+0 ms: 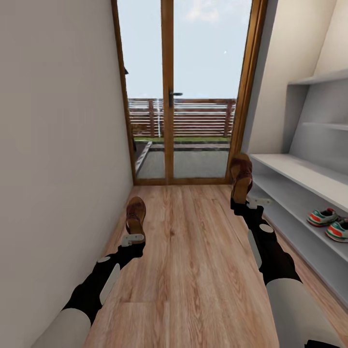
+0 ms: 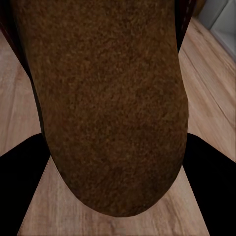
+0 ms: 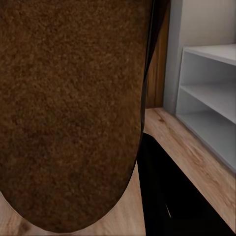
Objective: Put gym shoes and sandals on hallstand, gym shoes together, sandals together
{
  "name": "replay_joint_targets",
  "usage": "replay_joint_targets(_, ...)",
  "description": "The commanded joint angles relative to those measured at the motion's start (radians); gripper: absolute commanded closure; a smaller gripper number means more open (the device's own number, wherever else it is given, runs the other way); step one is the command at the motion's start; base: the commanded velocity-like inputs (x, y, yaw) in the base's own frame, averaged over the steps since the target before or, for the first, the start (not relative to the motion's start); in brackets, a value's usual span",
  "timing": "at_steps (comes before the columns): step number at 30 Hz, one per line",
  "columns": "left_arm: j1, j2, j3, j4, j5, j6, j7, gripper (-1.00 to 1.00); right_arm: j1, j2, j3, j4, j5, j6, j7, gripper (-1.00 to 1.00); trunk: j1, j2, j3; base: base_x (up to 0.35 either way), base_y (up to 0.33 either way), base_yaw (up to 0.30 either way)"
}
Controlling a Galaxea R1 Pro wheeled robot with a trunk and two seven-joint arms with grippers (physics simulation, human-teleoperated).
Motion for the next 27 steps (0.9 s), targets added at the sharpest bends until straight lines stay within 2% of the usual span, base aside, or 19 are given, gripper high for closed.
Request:
replay_joint_targets(1,-0.001,0.000,0.000,-0.001,0.010,0.007,-0.001,1.00,0.000,0.000,-0.001,-0.002,0.005,0.006,-0.002,1.00,0.000,0.000,-0.001,0.347,0.000,0.000)
replay_joint_targets(27,0.000,0.000,0.000,-0.001,0.010,0.007,-0.001,1.00,0.000,0.000,-0.001,-0.002,0.006,0.006,-0.002,1.00,0.000,0.000,-0.001,0.347,0.000,0.000)
